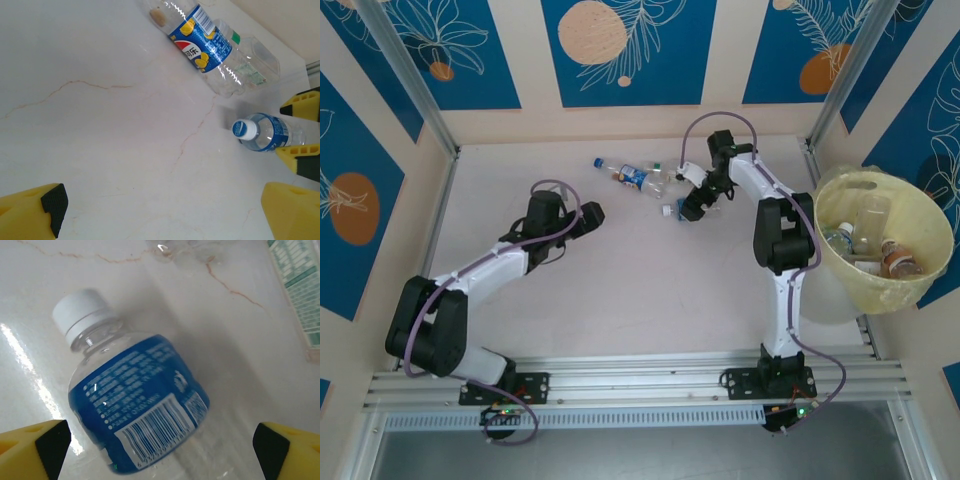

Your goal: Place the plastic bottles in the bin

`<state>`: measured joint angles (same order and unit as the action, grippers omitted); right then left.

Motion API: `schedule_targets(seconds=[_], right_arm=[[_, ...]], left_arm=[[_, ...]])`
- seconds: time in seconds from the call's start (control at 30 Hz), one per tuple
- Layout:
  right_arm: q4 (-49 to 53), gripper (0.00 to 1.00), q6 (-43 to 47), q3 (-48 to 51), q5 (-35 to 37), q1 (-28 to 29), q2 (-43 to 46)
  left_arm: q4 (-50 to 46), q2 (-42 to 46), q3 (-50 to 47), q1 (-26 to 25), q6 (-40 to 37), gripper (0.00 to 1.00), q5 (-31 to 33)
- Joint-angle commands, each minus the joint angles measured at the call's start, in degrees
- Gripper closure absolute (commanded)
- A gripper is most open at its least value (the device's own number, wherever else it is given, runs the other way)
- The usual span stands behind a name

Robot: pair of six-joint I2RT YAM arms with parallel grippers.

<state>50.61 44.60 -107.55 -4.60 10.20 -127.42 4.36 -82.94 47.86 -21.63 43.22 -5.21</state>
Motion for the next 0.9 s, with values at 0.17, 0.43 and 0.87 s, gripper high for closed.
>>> schedule_targets(seconds=[0.17,0.43,0.87], right_arm=[[1.9,0.07,3.2,4.2,1.9,1.9,1.3],[-5.8,0.16,2.4,9.1,6.9,4.6,2.3],[-8.2,0.67,-8.8,8.8,9.1,4.3,7.4]], left_arm=[[2.7,0.3,-0.6,0.9,1.8,0.00,0.4],[4.8,-1.0,-1.0,1.1,3.2,0.00,-1.4],[6.7,-1.3,-2.0,1.6,3.8,0.00,-2.0]])
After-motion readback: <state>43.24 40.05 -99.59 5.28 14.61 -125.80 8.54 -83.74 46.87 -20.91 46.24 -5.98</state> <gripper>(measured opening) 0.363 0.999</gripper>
